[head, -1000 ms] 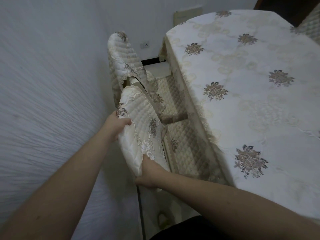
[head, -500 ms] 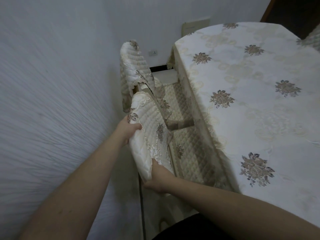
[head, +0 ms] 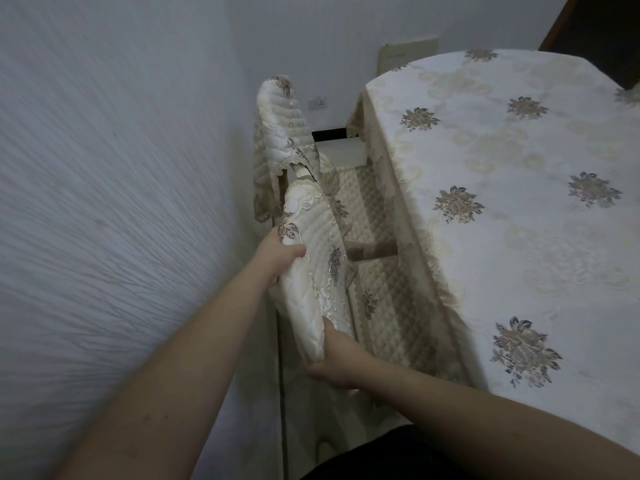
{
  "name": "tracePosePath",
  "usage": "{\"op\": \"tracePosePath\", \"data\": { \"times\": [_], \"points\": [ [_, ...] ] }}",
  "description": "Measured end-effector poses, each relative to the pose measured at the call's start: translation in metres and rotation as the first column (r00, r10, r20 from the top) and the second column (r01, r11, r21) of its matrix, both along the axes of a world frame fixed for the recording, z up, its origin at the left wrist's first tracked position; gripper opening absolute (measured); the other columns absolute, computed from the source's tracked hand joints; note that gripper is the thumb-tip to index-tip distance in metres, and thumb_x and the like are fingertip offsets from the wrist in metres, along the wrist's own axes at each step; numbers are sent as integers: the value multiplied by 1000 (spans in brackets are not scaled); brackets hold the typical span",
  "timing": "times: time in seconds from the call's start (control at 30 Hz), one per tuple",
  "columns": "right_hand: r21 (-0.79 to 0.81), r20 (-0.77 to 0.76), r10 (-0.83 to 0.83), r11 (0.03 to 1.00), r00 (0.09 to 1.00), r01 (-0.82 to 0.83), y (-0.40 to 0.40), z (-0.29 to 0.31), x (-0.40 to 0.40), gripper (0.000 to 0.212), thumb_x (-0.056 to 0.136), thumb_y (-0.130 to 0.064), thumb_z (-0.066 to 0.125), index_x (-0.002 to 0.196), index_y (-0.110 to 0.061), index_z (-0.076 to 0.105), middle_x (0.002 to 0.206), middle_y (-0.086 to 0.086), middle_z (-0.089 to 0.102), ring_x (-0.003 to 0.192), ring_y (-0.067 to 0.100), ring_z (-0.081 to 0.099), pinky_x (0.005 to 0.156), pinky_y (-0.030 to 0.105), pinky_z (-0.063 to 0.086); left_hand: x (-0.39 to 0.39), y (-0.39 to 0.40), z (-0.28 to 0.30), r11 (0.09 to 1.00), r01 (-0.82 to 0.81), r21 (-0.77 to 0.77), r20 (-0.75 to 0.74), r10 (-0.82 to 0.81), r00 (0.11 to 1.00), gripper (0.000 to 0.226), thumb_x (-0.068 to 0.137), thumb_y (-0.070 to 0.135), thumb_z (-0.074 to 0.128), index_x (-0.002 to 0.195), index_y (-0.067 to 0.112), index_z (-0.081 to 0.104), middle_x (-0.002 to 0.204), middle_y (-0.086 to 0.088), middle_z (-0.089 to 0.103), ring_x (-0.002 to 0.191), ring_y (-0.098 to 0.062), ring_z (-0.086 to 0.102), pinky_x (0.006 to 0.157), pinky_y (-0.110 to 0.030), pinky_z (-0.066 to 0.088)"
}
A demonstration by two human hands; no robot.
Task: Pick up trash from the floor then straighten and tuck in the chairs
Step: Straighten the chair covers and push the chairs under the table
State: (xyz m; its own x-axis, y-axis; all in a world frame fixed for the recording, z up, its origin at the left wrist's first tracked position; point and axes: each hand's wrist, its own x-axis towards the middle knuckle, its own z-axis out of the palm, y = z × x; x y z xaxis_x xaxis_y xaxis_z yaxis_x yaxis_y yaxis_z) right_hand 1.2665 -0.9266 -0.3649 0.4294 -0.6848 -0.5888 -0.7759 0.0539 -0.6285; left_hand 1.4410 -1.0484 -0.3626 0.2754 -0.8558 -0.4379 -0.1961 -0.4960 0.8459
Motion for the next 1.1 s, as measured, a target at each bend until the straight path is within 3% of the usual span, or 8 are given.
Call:
{"op": "tracePosePath", "data": {
  "times": [0.23, 0.47, 0.63, 0.93, 1.1],
  "points": [
    [20, -17, 13, 1000, 1000, -12, 0, -2, -6, 107, 76, -33, 72, 150, -13, -3, 139, 12, 45, 123, 28, 47, 82, 19, 32, -8, 2, -1, 1000, -17, 8, 60, 17, 998, 75, 53, 28, 67, 127, 24, 53, 111, -2, 65, 96, -22, 63, 87, -43, 54],
    [15, 26, 4, 1000, 1000, -5, 2, 1, -10, 105, 74, -31, 72, 150, -18, 2, 136, 6, 48, 117, 23, 51, 80, 18, 35, -10, 1, -2, 1000, -9, -8, 128, 10, 992, 63, 63, 23, 69, 124, 21, 56, 109, -1, 65, 93, -20, 63, 77, -31, 51],
    [-13, -18, -1, 1000, 1000, 1, 4, 1, -9, 110, 73, -36, 72, 151, -19, -2, 137, 11, 49, 117, 26, 51, 82, 21, 37, -14, 3, 0, 1000, -11, -22, 225, 15, 974, 59, 68, 23, 70, 125, 17, 55, 110, -1, 62, 97, -23, 59, 81, -29, 47],
    [-66, -63, 20, 998, 998, -24, 7, 2, -10, 104, 76, -34, 70, 151, -17, 0, 128, 17, 53, 112, 32, 53, 77, 24, 38, -13, 3, -3, 999, -14, -39, 187, 21, 982, 64, 63, 26, 68, 124, 17, 57, 113, -4, 64, 101, -26, 61, 90, -40, 52],
    [-86, 15, -11, 996, 1000, 12, 13, 3, -15, 99, 74, -35, 72, 151, -25, 9, 132, 9, 53, 114, 28, 52, 80, 22, 34, -12, 1, -3, 1000, -20, -14, 262, 23, 965, 68, 65, 28, 73, 127, 12, 52, 119, -9, 62, 105, -30, 60, 92, -41, 50]
  ]
}}
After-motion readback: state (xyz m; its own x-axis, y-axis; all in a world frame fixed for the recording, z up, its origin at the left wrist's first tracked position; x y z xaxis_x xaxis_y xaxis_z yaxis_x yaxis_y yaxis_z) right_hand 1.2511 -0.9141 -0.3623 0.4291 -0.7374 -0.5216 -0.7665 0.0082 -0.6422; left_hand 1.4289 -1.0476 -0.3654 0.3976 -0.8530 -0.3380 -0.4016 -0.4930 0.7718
